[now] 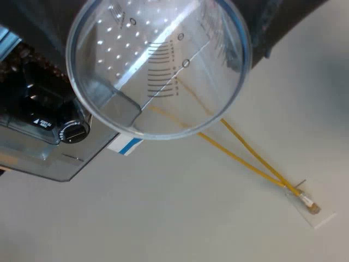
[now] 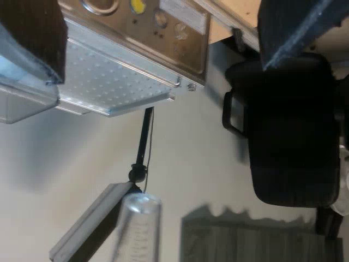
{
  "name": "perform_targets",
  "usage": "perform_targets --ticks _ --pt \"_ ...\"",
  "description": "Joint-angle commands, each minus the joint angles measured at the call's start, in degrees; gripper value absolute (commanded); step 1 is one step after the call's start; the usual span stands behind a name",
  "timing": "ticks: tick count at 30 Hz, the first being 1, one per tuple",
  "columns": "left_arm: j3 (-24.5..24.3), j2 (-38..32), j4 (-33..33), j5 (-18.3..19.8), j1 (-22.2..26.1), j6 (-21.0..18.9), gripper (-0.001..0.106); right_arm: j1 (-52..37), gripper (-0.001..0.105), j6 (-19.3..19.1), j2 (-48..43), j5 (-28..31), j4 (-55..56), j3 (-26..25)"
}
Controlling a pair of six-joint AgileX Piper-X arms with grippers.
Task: Pour the beans into the coffee machine
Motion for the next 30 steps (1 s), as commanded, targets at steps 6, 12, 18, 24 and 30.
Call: perform_targets --ticks 6,12,18,24,30 --pt "-0.3 -5.5 6.2 4.6 7.3 -3.6 0.0 4.6 0.073 -1.0 -0.4 4.5 2.6 -0.9" --pt "0.6 -9.0 7.9 10.2 15.4 -5.6 0.0 6.5 0.073 3.5 -0.4 5.3 4.8 -0.9" --pt "11.8 -16.2 5.1 12.6 21.2 -6.2 0.0 6.7 0.073 11.6 -0.4 5.3 11.5 -0.9" --pt "26.1 -23.9 -0.2 15.5 28.0 -8.9 0.0 6.7 0.073 16.7 -0.4 3.3 19.1 -0.9" --pt "37.7 -30.4 -3.9 19.7 34.3 -11.8 0.0 6.7 0.073 20.4 1.7 1.4 23.0 -0.9"
